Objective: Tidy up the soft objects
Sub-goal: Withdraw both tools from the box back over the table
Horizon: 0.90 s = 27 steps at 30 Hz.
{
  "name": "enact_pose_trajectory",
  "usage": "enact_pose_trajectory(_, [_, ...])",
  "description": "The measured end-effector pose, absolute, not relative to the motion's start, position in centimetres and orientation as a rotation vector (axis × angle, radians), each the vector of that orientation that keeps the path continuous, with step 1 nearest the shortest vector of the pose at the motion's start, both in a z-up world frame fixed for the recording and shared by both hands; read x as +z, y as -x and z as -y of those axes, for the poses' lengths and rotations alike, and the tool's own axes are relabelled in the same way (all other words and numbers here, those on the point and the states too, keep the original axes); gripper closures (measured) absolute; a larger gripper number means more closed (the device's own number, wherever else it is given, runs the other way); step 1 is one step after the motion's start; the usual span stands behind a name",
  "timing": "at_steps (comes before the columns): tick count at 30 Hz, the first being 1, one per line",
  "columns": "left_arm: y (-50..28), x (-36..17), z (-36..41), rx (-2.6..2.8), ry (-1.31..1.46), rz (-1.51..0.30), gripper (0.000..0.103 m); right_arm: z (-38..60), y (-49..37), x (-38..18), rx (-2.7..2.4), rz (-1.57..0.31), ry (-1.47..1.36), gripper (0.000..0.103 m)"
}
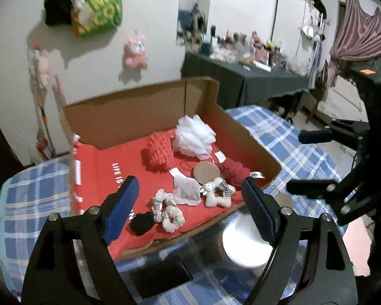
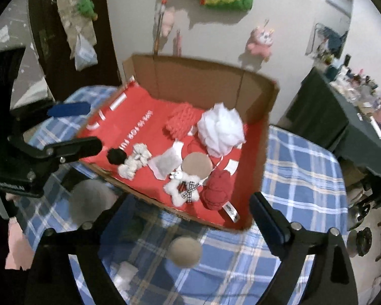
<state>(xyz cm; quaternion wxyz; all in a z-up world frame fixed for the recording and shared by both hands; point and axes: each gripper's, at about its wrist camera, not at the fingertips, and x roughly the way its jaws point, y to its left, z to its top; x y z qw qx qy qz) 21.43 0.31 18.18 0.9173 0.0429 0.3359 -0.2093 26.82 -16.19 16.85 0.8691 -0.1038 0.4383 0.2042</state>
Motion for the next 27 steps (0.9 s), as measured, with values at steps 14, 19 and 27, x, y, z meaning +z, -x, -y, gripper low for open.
enact_pose_trajectory(14, [-7.2,19.2,-2.0,-0.319,-0.031,-0.399,0.006,19.0,-12.7,21.0,0.316,-0.579,0.133,0.000])
enact_pose_trajectory(19, [-4.7,17.0,-1.8,-0.300,0.002,-0.386,0.006,19.3,-8.7,19.6,0.209,-0.492,0.150,0.000])
enact_pose_trajectory(27, [-4.5,11.4,-1.4,-0.211,0.031,-0.471,0.006,19.3,-5.6,14.4,0.148,-0.440,0.095,0.000])
